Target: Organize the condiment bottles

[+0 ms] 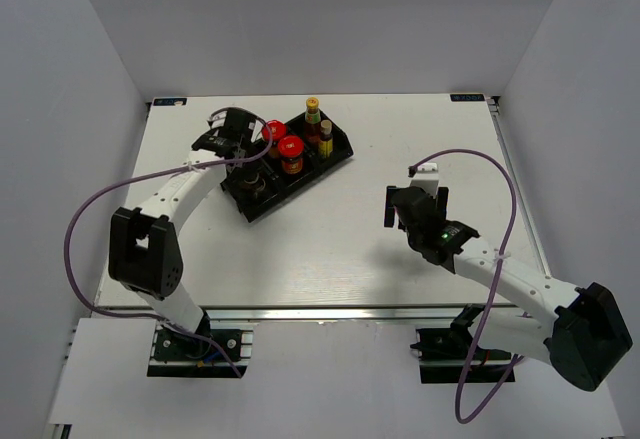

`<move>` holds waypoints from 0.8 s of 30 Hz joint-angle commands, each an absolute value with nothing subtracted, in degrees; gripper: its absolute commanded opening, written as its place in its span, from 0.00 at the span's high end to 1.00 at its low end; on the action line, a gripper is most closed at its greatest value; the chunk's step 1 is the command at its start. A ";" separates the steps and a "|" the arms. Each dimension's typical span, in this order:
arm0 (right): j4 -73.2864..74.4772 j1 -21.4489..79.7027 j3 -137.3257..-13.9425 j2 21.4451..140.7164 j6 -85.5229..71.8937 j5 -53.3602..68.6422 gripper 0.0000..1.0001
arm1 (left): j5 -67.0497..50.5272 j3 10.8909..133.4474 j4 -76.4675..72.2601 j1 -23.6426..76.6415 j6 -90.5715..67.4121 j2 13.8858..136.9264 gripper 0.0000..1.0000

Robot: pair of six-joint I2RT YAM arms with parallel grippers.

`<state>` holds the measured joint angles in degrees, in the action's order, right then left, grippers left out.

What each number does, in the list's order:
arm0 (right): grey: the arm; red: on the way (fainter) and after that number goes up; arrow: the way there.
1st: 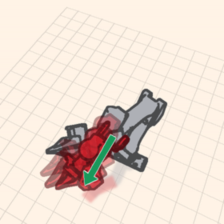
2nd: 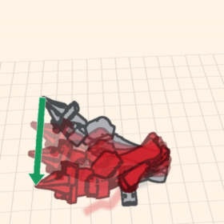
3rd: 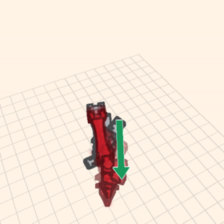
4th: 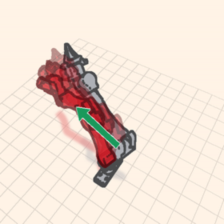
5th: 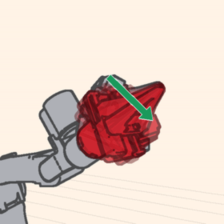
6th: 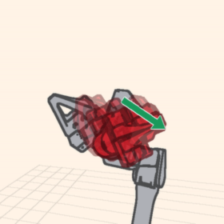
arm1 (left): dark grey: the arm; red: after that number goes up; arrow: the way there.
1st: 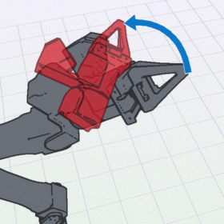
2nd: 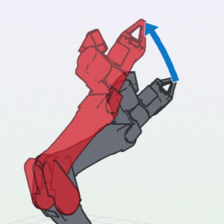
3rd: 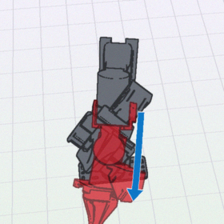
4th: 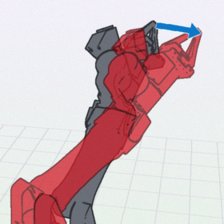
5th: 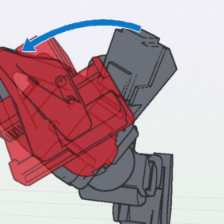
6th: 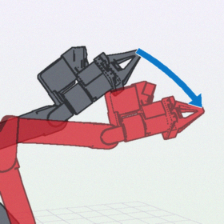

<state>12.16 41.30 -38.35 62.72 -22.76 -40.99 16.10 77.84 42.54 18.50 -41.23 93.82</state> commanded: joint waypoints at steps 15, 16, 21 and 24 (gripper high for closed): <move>10.55 39.64 -39.55 64.77 -21.97 -42.72 0.11 | 18.02 85.69 43.59 18.37 -40.61 103.53 0.40; 10.55 39.55 -39.64 64.95 -21.97 -42.63 0.11 | 18.02 85.78 43.68 18.37 -40.61 103.54 0.31; 10.55 39.29 -39.73 65.21 -22.06 -42.10 0.11 | 17.84 86.66 43.86 18.37 -40.43 103.27 0.14; 10.63 39.29 -39.73 65.04 -22.06 -42.19 0.11 | 17.84 87.89 44.73 18.37 -40.08 103.18 0.13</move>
<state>12.01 39.48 -38.35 65.12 -22.06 -41.39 17.30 84.95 43.75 18.48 -40.75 104.60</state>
